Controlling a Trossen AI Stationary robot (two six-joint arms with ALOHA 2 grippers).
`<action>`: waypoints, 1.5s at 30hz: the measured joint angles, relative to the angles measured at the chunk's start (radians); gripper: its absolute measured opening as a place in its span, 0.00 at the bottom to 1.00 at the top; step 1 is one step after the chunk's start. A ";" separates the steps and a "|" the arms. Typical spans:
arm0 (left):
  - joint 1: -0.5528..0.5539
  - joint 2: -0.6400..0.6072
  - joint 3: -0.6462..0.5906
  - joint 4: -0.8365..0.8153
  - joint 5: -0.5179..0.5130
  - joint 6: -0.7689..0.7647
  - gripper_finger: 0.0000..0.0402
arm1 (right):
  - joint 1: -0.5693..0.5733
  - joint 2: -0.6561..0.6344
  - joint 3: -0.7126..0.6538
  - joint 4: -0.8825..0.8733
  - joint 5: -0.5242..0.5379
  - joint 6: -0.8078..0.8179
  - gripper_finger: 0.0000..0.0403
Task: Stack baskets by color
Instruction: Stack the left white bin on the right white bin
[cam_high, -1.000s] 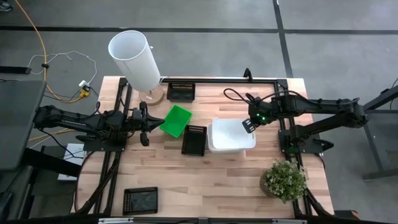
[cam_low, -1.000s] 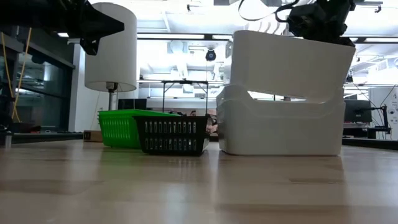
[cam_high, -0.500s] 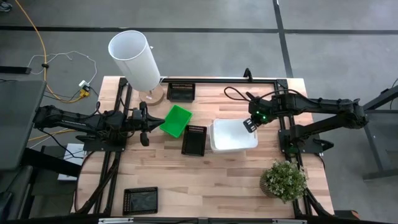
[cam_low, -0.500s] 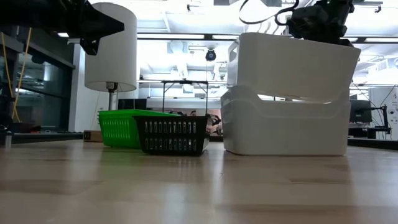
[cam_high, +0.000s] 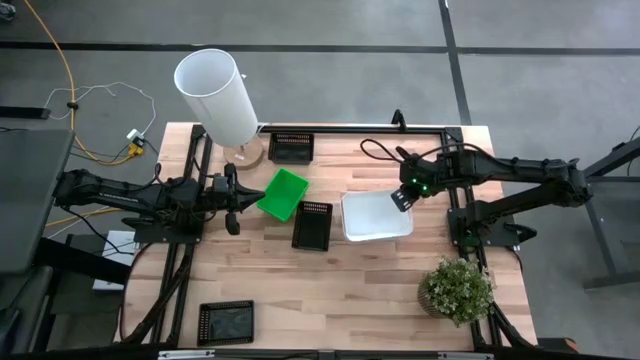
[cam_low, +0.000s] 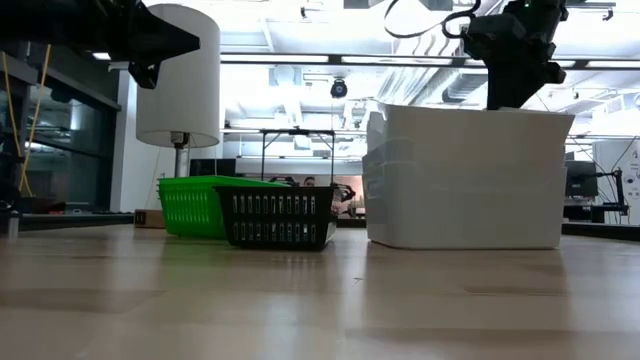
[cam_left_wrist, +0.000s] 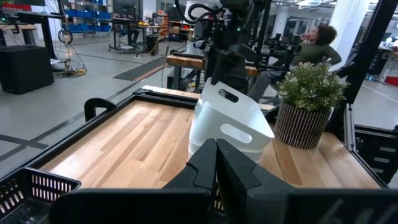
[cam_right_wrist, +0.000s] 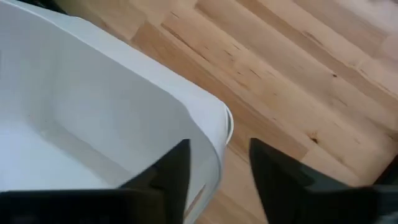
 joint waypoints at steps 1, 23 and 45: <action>0.000 0.000 0.000 0.000 0.000 0.000 0.00 | 0.000 0.000 0.006 -0.002 -0.001 -0.009 0.38; 0.000 0.000 0.000 -0.009 0.000 0.000 0.00 | 0.397 -0.112 0.062 -0.059 0.249 0.073 0.55; 0.000 0.008 0.000 -0.009 0.000 0.000 0.00 | 0.602 0.337 0.010 0.192 0.231 -0.294 0.46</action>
